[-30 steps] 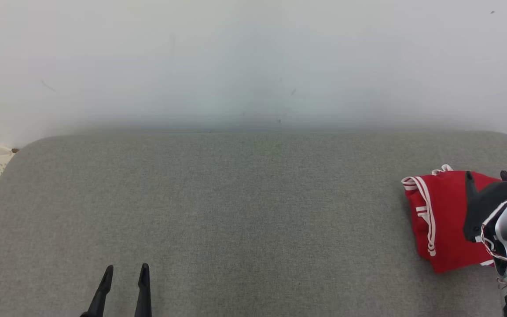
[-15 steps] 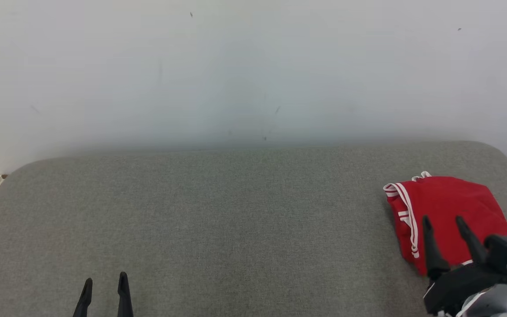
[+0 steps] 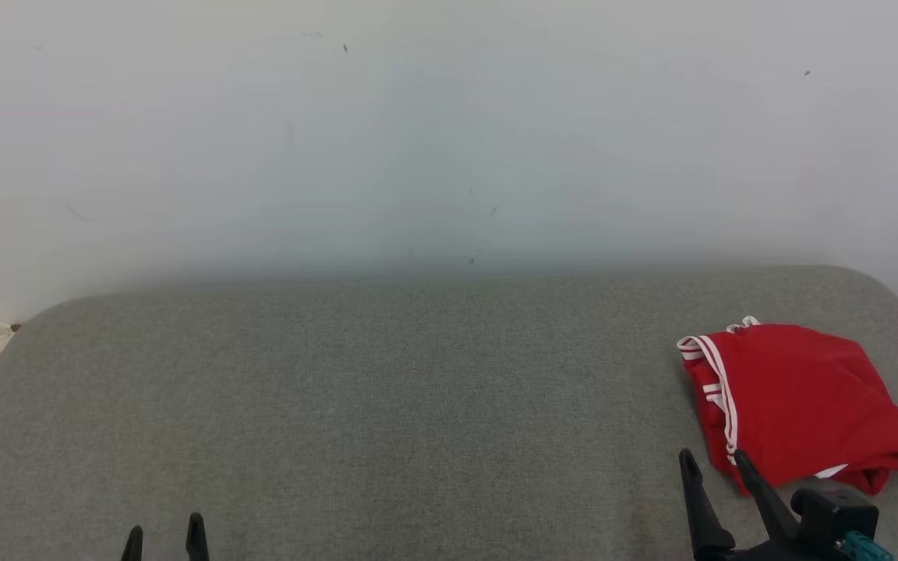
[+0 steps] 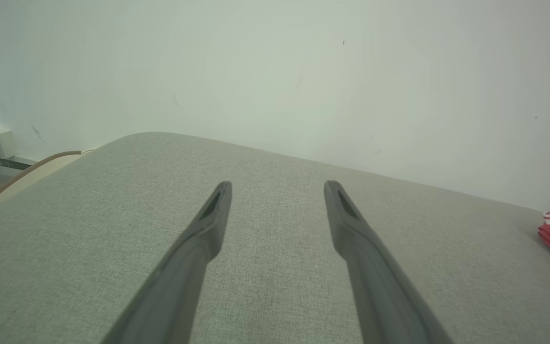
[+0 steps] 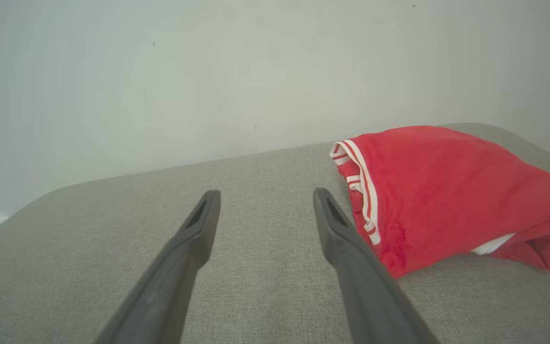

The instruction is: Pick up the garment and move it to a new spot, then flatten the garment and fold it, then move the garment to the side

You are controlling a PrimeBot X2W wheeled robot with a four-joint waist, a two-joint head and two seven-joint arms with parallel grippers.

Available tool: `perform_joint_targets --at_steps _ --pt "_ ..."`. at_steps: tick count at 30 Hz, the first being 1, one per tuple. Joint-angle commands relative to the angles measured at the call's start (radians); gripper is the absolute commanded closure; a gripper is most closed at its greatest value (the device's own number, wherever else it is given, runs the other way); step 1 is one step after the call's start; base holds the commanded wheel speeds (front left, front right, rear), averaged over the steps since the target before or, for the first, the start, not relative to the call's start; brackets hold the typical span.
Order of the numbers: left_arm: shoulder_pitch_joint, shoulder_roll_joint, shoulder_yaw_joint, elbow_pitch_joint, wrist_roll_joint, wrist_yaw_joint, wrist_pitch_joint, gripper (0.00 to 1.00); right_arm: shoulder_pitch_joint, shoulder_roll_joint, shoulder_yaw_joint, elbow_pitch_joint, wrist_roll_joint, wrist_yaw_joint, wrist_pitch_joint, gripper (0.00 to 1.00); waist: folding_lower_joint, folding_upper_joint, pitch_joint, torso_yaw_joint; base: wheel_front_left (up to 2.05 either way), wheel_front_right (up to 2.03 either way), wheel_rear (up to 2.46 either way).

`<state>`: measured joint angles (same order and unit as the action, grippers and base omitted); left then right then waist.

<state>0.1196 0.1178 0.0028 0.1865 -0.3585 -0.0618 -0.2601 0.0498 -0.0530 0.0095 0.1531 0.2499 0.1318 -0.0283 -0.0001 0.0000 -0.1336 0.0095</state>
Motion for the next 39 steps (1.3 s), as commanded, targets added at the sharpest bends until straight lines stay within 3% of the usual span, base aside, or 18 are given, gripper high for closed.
perform_joint_targets --at_steps 1,17,34,35,39 --pt "0.029 -0.006 0.014 -0.009 0.003 -0.009 -0.005 0.0 -0.017 0.002 0.009 0.013 0.001 -0.002 -0.01 0.0 0.0001 0.0 -0.003 -0.005 0.0 0.0 0.0" --pt "0.009 -0.031 0.091 0.036 0.038 -0.063 -0.005 0.0 -0.027 0.001 0.041 0.043 0.019 -0.002 0.004 0.0 0.0001 0.0 -0.001 -0.012 0.0 0.0 0.0" --pt "-0.003 -0.049 0.097 0.047 0.052 -0.068 -0.005 0.0 -0.041 0.004 0.033 0.045 -0.005 -0.002 0.002 0.0 0.0001 0.0 0.008 -0.012 0.0 0.0 0.0" --pt "0.002 -0.046 0.097 0.049 0.049 -0.068 -0.001 1.0 -0.032 0.002 0.032 0.046 -0.007 0.0 0.002 1.0 0.0001 0.0 0.007 -0.012 0.0 0.0 0.0" --pt "0.018 -0.052 0.096 0.084 0.046 -0.068 0.004 1.0 -0.004 0.003 0.031 0.085 -0.003 0.0 0.004 1.0 0.0001 0.0 0.008 -0.012 0.0 0.0 0.0"
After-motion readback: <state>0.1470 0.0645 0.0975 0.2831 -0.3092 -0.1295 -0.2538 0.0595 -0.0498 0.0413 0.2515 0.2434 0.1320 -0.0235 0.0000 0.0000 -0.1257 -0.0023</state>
